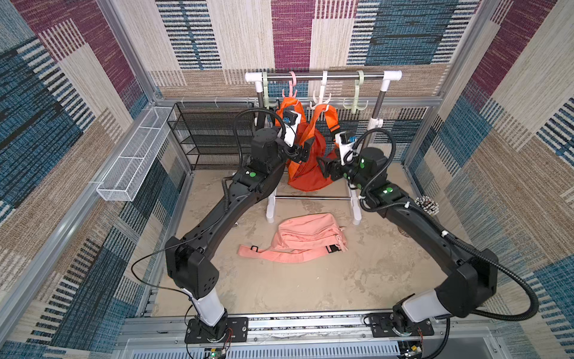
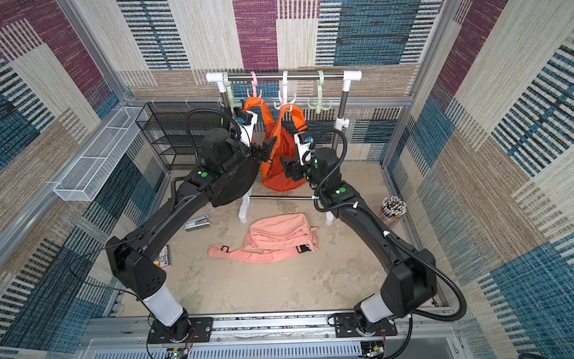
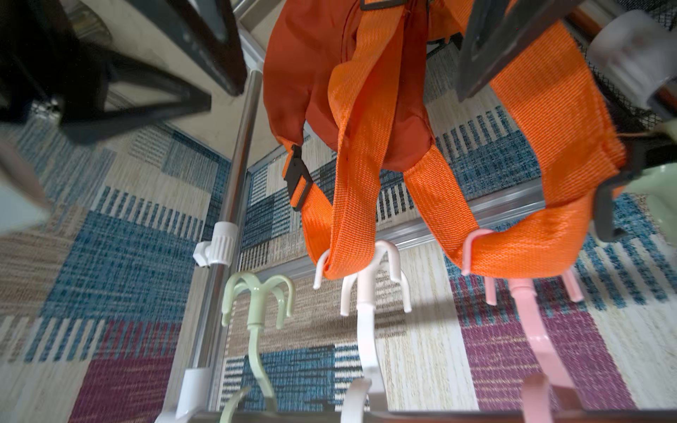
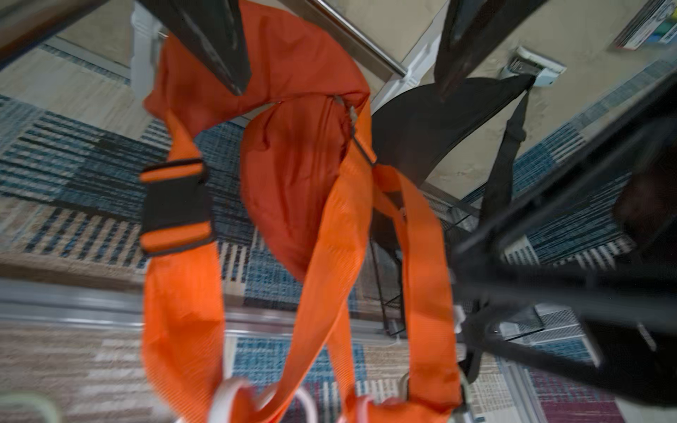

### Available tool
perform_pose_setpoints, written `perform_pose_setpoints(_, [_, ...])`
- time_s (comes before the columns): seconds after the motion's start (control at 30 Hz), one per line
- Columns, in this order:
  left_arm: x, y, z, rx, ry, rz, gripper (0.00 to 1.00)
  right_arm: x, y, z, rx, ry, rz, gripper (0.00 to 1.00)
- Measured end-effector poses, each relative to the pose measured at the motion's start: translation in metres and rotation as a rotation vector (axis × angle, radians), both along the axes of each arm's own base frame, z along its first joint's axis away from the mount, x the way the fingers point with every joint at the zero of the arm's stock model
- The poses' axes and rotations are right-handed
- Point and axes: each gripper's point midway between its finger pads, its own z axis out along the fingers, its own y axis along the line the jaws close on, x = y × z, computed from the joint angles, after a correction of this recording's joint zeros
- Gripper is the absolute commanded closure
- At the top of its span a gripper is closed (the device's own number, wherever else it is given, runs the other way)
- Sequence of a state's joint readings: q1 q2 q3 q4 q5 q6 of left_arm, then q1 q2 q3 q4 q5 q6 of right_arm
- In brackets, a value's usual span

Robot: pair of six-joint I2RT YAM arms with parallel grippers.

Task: Hang the bag on a hook
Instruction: Hang the bag on the hook, then pick up the bag from the center of the board.

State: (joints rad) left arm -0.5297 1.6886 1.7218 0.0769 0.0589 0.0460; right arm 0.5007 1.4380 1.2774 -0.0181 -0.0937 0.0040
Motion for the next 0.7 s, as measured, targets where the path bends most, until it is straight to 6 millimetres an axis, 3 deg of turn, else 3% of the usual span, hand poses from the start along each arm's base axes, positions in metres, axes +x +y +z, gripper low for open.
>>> perform_pose_setpoints(0.1, [-0.010,0.016,0.004,-0.056,-0.008,0.018,0.10,-0.043,0.015,-0.053,-0.045,0.094,0.059,0.20])
perform_pose_setpoints(0.37, [-0.036,0.068,0.011,-0.157,-0.020,0.094,0.11,-0.148,0.064,-0.150,-0.193,0.268,0.288,0.23])
perform_pose_setpoints(0.53, [-0.049,0.105,0.005,-0.217,-0.003,0.150,0.11,-0.183,0.075,-0.208,-0.331,0.374,0.393,0.23])
perform_pose_setpoints(0.7, [-0.059,0.135,-0.009,-0.268,0.028,0.200,0.12,-0.193,0.079,-0.258,-0.444,0.469,0.433,0.24])
